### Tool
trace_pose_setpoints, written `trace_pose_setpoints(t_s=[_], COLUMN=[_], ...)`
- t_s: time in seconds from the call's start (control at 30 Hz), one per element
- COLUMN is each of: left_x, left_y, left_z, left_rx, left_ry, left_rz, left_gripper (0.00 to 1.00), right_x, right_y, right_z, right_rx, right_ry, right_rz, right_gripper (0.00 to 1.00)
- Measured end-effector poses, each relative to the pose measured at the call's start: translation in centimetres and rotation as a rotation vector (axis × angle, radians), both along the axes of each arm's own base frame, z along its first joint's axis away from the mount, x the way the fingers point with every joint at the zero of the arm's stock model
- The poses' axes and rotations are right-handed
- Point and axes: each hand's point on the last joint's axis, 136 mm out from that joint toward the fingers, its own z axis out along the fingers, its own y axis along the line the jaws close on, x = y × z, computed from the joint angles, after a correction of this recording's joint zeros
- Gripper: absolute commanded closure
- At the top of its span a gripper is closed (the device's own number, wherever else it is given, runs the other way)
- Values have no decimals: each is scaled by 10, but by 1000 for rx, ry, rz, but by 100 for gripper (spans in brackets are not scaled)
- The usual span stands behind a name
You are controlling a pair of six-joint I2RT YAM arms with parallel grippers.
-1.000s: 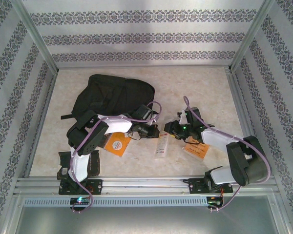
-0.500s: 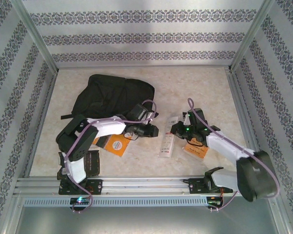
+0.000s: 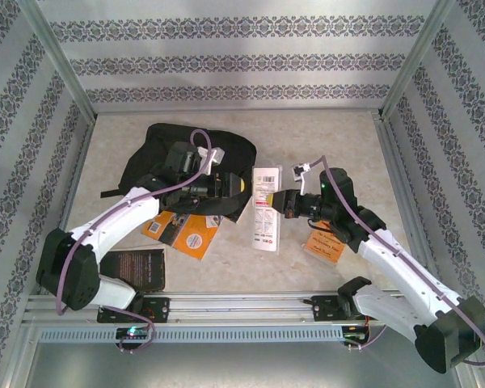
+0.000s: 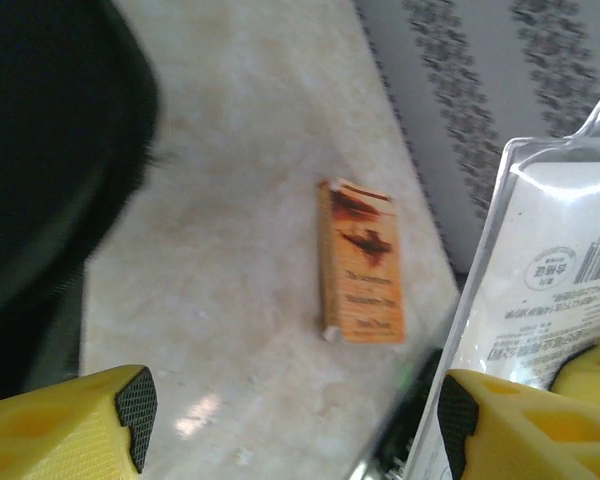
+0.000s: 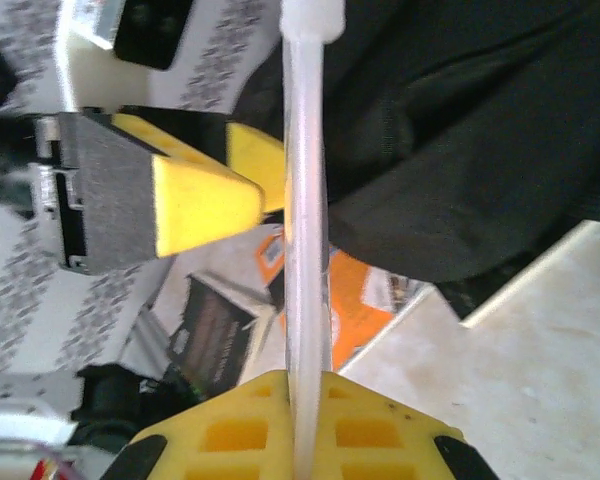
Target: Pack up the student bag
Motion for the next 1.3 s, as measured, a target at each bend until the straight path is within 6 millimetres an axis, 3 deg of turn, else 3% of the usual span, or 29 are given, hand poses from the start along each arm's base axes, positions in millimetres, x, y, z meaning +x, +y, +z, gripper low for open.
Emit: trace_pose_setpoints(t_s=[0.27,0.47,0.6,0.73,0.8,0.9,1.03,1.13,1.3], left_x=[-27,-33,-33,-33,-31,-29,-21,-9,10], left_y=[-9,-14,-17,-19,-18,-17,-13,1,38], left_z=[36,51,66,78,82,88,97,106,125], left_rx=[-244,-419,-508,-574,-599,-630,-660,-682,-717], left_ry=[-3,30,29,31,26,28,11,-24,-101], left_rz=[-130,-196,-233,-250,-252,-247,-194,-83,156], left_gripper=[33,62,72,91,97,100,100,100,100], right_x=[-18,-24,-23,-22,-21,-18,-9,-2,4], right_y=[30,35,35,36,36,36,33,30,27], right_z=[22,31,34,38,41,41,39,34,36], right_rx=[140,180,192,204,212,215,222,247,325], right_ry=[29,35,29,19,14,19,30,52,78], right_rz=[198,232,230,229,226,214,157,97,7], right_gripper=[93,94,94,93,81,44,21,10,7])
